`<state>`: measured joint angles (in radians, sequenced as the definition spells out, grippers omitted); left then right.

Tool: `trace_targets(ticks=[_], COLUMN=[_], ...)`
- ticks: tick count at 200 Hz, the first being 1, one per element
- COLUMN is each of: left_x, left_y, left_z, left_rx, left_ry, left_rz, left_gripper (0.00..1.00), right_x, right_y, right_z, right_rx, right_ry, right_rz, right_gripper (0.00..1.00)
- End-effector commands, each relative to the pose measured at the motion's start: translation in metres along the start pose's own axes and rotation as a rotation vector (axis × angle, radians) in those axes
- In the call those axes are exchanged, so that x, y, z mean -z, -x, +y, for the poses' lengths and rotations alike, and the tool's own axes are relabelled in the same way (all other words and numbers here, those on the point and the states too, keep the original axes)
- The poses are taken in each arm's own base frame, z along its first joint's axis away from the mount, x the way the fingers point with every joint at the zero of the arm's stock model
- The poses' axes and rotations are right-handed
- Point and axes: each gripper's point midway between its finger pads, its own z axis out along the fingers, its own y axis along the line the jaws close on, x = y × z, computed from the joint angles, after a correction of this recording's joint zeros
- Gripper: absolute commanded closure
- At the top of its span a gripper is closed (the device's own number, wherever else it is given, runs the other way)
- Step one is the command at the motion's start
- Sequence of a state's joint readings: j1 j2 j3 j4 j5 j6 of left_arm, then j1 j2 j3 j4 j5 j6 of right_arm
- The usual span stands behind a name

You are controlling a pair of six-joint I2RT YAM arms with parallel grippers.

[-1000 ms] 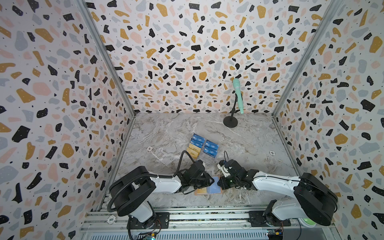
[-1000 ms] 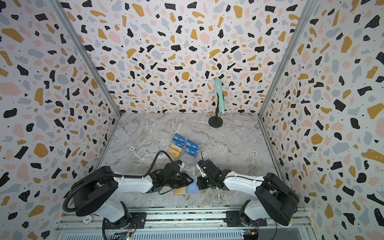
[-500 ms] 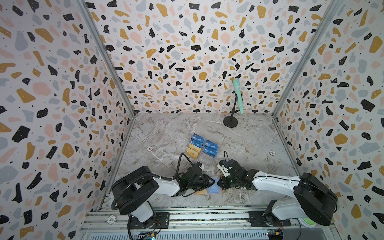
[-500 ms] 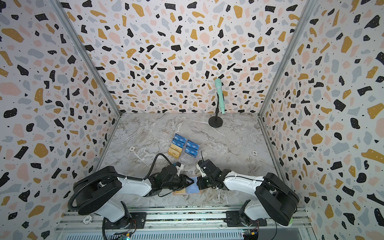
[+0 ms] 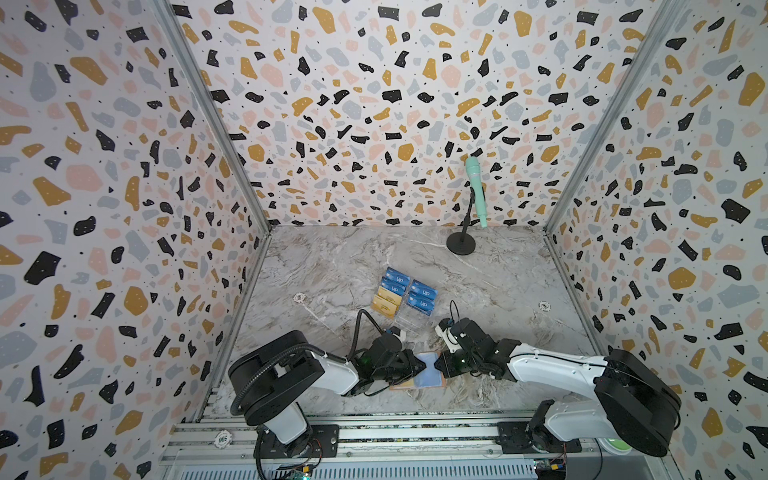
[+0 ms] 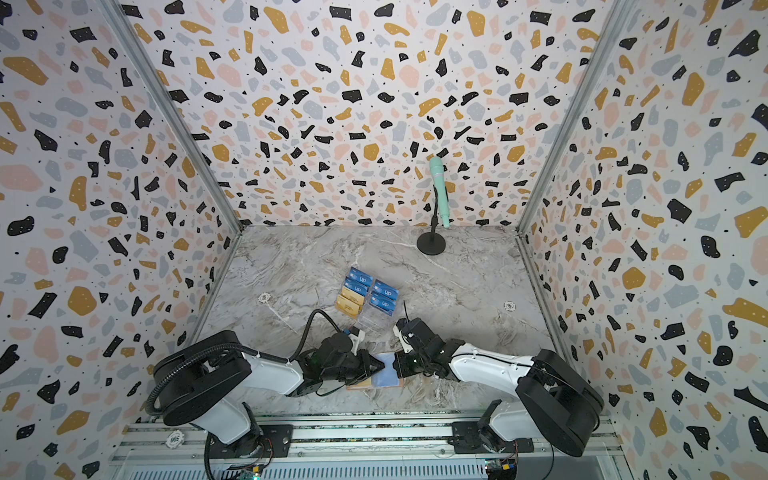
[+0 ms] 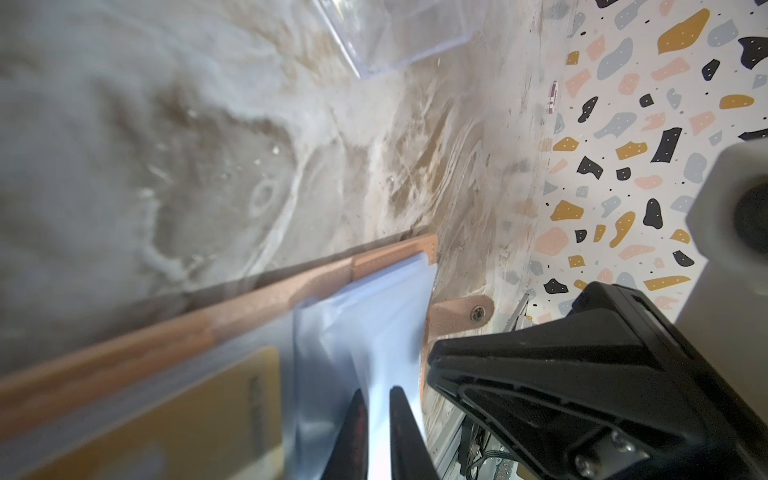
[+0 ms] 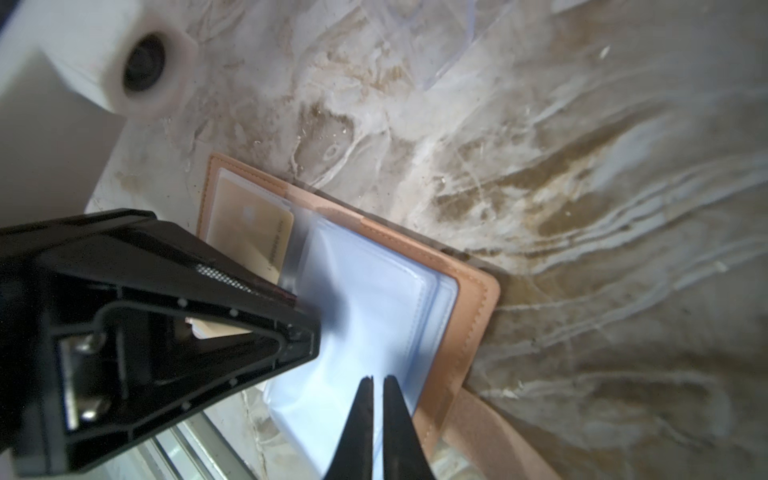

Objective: Put the credit cards into the card holder

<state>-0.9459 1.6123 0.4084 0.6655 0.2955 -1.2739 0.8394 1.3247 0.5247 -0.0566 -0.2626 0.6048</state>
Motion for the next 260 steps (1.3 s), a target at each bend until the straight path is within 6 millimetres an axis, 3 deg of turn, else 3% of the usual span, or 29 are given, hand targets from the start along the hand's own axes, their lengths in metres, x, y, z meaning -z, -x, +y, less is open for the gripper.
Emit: trace_targets(ticks=[1,42,101,178,260], left_x=[0.001,0.005,0.011,0.015,0.018], left_y=[0.001,0.001,0.000,-0.001,-0.001], left_z=[-0.004,-0.006,-0.007,-0.006,-0.010], left_rx=[-0.027,-0.036,-0.053,-0.054,-0.055], left_ry=[-0.013,-0.024,-0.038,-0.053,-0.085], left_rz=[-0.016,-0.025,-0.033,-0.041,-0.046], left_gripper=[0.91,1.00,1.00,1.00,0.99], right_x=[0.005,0.006,0.015,0.003,0.002], right_y=[0.003,0.005,0.015,0.009,0.009], right_z=[-0.001,0.000,-0.005,-0.002,0.015], right_rx=[-0.008,-0.023,-0.076,-0.072,-0.041], right_ry=[-0.009,0.000,0.027,0.069,0.158], right_rz=[-0.016,-0.031,-0.077,-0.024,-0.017], right_gripper=[0.90,0.90,0.90,0.90,0.91])
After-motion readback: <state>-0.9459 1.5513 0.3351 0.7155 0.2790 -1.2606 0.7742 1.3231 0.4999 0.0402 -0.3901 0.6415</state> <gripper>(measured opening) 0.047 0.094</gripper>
